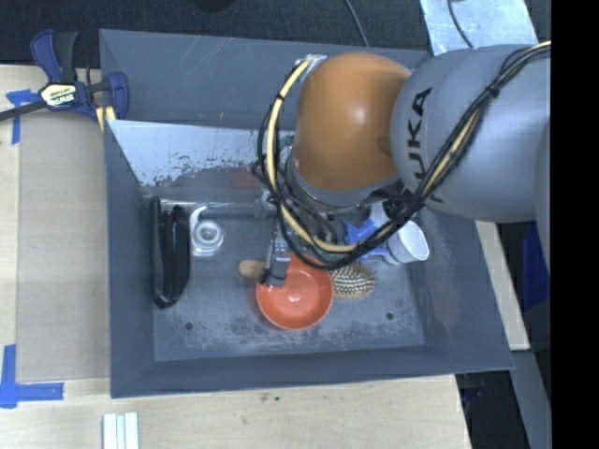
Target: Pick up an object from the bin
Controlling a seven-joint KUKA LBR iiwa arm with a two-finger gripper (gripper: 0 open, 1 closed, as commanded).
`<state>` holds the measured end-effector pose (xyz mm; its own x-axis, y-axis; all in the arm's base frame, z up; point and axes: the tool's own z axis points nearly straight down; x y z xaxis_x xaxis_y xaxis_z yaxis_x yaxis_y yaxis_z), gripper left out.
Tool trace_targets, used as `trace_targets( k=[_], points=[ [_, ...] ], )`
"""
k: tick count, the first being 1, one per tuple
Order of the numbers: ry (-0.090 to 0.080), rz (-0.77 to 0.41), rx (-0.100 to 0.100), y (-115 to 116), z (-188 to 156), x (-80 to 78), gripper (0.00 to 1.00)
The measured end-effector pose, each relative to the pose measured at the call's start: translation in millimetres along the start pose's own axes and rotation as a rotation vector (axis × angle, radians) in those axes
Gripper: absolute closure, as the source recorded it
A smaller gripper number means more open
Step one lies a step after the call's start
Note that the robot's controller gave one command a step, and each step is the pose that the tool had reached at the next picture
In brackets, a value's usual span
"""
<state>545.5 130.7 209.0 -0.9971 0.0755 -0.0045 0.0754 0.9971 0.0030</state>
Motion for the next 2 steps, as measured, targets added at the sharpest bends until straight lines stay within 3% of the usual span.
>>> trace_targets(
  k=[1,2],
  points=[
    [-0.002,-0.059,-0.005,0,9,12.0,0.0],
    [-0.007,-0.321,-0.004,-22,20,-20.9,0.0]
  ],
)
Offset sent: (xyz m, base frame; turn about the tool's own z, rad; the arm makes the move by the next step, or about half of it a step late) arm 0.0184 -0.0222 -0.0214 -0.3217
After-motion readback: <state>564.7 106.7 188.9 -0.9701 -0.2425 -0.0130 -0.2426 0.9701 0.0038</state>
